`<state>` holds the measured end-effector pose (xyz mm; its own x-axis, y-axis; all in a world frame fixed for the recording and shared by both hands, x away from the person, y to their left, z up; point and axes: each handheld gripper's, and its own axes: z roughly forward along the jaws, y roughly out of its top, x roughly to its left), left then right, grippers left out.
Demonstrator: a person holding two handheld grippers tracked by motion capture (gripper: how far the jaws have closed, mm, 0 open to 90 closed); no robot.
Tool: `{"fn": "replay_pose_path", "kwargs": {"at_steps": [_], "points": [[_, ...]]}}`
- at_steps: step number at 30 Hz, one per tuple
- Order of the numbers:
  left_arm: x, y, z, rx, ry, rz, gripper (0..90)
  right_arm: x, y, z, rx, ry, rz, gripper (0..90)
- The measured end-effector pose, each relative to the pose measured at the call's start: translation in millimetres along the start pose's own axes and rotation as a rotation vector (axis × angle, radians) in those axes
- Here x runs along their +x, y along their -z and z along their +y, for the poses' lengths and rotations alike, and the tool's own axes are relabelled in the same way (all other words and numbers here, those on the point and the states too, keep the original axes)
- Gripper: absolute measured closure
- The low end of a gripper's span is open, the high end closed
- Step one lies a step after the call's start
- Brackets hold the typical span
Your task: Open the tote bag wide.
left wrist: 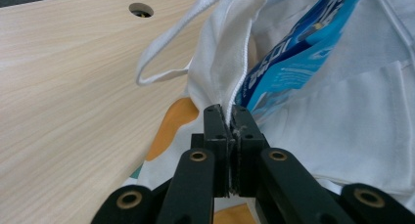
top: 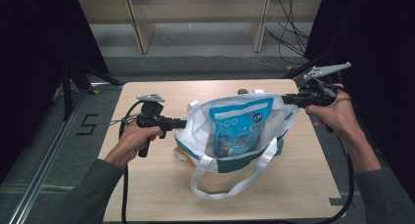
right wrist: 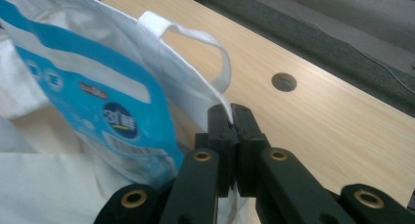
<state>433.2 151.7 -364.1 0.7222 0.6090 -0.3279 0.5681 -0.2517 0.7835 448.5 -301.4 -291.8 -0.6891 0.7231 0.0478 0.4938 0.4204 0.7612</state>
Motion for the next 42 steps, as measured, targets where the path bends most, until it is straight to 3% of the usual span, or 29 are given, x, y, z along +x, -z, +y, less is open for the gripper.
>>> {"fn": "replay_pose_path", "kwargs": {"at_steps": [3,4,7,8,9,15,19,22,27,30,31,33,35,36,37,41,42], "points": [[5.6,-9.3,-2.7,0.002,-0.014,0.027,86.5,-7.8,-12.9,-5.3,-0.021,-0.002,-0.018,88.8],[9.1,-13.2,-4.6,0.007,-0.01,0.034,86.4,-10.5,-15.2,-7.0,0.005,-0.011,-0.02,88.8],[18.4,-21.9,-10.9,0.009,0.008,0.034,86.4,-18.2,-26.2,-16.4,0.009,-0.034,-0.009,88.8],[21.8,-26.3,-14.1,0.014,0.019,0.033,86.4,-18.8,-30.9,-19.5,-0.016,-0.036,-0.02,88.8],[23.4,-29.0,-16.0,0.021,0.02,0.033,86.4,-19.6,-32.5,-22.2,0.021,-0.05,-0.006,88.8],[34.2,-50.9,-33.7,0.073,0.029,0.05,86.3,-25.1,-48.7,-39.6,0.017,-0.063,-0.021,88.7],[41.0,-60.7,-45.2,0.045,0.04,0.036,86.2,-30.4,-61.1,-57.4,0.027,-0.095,-0.012,88.7],[45.1,-69.2,-54.3,0.038,0.039,0.045,85.9,-31.4,-72.3,-71.5,0.071,-0.116,-0.007,88.7],[51.2,-80.2,-68.9,0.057,0.051,0.046,85.6,-32.5,-91.8,-93.9,0.071,-0.139,0.001,88.7],[54.0,-90.5,-81.6,0.091,0.046,0.067,85.6,-30.8,-102.7,-104.1,0.095,-0.136,-0.006,88.7],[55.1,-93.7,-85.8,0.091,0.054,0.071,85.5,-29.8,-106.3,-107.7,0.102,-0.144,-0.009,88.8],[59.6,-99.8,-94.6,0.094,0.083,0.056,85.4,-32.7,-112.4,-113.8,0.104,-0.114,-0.009,88.8],[62.1,-102.4,-98.6,0.076,0.117,0.047,85.2,-33.2,-117.8,-121.0,0.101,-0.134,-0.006,88.7],[62.1,-102.4,-98.6,0.076,0.117,0.047,85.2,-34.0,-118.6,-123.1,0.105,-0.137,0.003,88.7],[60.9,-101.5,-97.8,0.065,0.105,0.053,85.1,-32.6,-121.8,-126.0,0.089,-0.161,-0.017,88.7],[53.8,-92.6,-88.6,0.086,0.094,0.074,81.4,-30.6,-116.8,-121.9,0.095,-0.117,-0.017,87.2],[52.2,-90.2,-87.0,0.086,0.083,0.079,78.8,-27.6,-113.4,-119.9,0.09,-0.142,-0.037,84.5]]}}
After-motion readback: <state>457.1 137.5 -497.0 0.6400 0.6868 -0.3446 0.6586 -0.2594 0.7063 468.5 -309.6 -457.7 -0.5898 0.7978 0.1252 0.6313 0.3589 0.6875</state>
